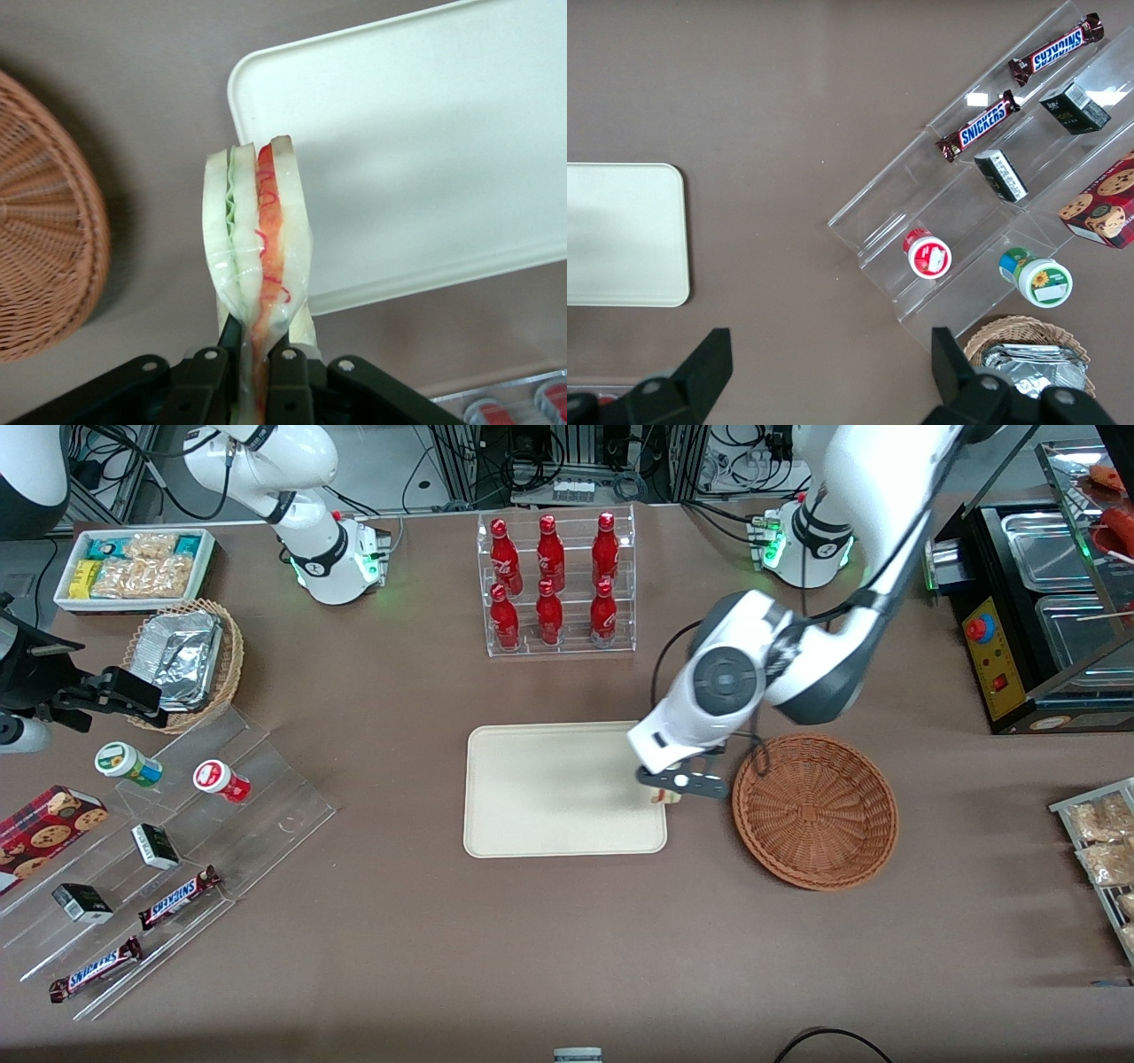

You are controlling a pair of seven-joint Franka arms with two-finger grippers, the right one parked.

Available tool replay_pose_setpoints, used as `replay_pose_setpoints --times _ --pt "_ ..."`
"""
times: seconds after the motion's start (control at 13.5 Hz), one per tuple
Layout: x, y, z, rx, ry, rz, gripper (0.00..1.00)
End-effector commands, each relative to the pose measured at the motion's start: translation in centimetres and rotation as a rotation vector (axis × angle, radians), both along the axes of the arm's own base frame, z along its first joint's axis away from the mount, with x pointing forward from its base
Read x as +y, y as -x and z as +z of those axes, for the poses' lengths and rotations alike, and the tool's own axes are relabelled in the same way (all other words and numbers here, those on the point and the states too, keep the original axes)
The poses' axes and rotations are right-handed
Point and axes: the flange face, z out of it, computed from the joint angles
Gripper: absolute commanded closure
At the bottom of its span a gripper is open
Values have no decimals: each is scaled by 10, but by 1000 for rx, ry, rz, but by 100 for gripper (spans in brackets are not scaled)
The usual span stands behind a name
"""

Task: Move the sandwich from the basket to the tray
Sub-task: 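Lift the sandwich and carry it with the left gripper over the tray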

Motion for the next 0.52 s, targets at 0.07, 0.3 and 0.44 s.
replay_pose_setpoints --times 0.07,0.3,0.44 --pt "-47 -10 -24 -16 4 41 100" --pt "-64 -11 -55 -51 -6 76 100" --pt "-74 -11 -77 -59 22 76 100"
